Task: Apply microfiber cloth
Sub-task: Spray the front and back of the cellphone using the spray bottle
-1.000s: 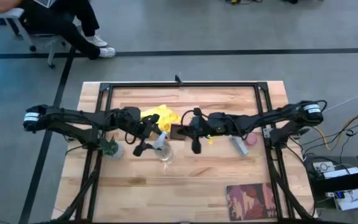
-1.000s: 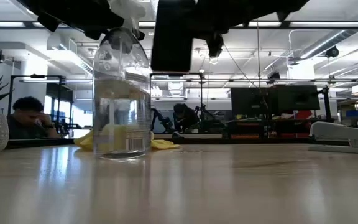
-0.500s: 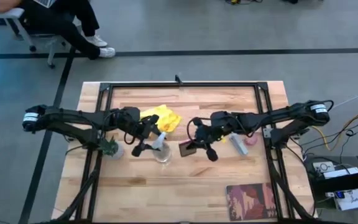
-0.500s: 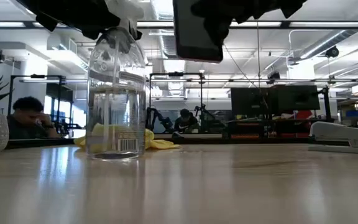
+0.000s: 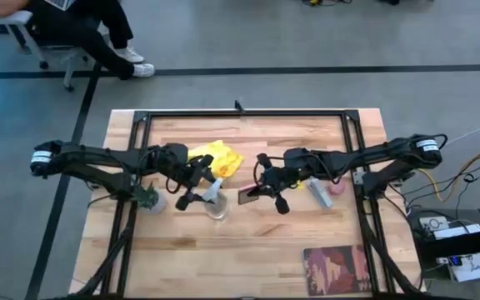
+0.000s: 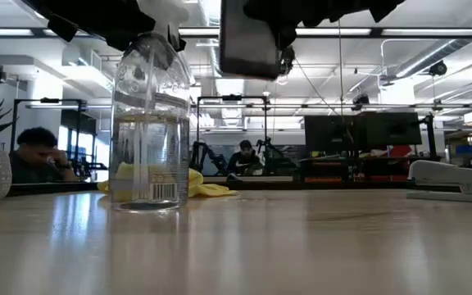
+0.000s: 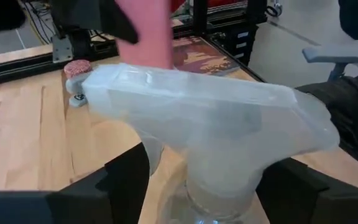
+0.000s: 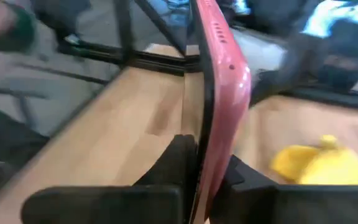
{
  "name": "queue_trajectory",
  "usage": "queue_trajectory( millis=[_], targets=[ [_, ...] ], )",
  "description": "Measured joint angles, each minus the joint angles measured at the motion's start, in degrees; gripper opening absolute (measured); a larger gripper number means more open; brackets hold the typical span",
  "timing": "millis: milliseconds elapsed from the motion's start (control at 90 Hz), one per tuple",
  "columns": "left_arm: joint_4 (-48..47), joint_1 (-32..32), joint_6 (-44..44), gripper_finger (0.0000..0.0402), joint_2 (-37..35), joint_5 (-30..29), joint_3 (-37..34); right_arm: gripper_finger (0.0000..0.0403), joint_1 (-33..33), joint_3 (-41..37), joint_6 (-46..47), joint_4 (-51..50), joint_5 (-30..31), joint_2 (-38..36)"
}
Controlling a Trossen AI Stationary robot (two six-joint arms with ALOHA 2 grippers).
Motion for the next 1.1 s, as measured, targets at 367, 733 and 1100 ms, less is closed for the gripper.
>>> queue_trajectory(
  millis=[367,733,1100],
  targets=[
    [0.1,0.0,-4.8,0.0227,-0.2,-0.6,0.0,0.0003,5.6,0.0,-20.3,-2.6,26.4,0.7],
    [0.7,0.7,-13.8,0.0248,-0.3,-0.5,0.0,0.0003,6.4,0.0,-36.6,0.3,47.8,7.3],
    [3.9,1.7,-18.2,0.0241,-0.2,-4.5,0.0,0.0003,7.3,5.4,-67.6,4.6,66.2,21.3]
  ],
)
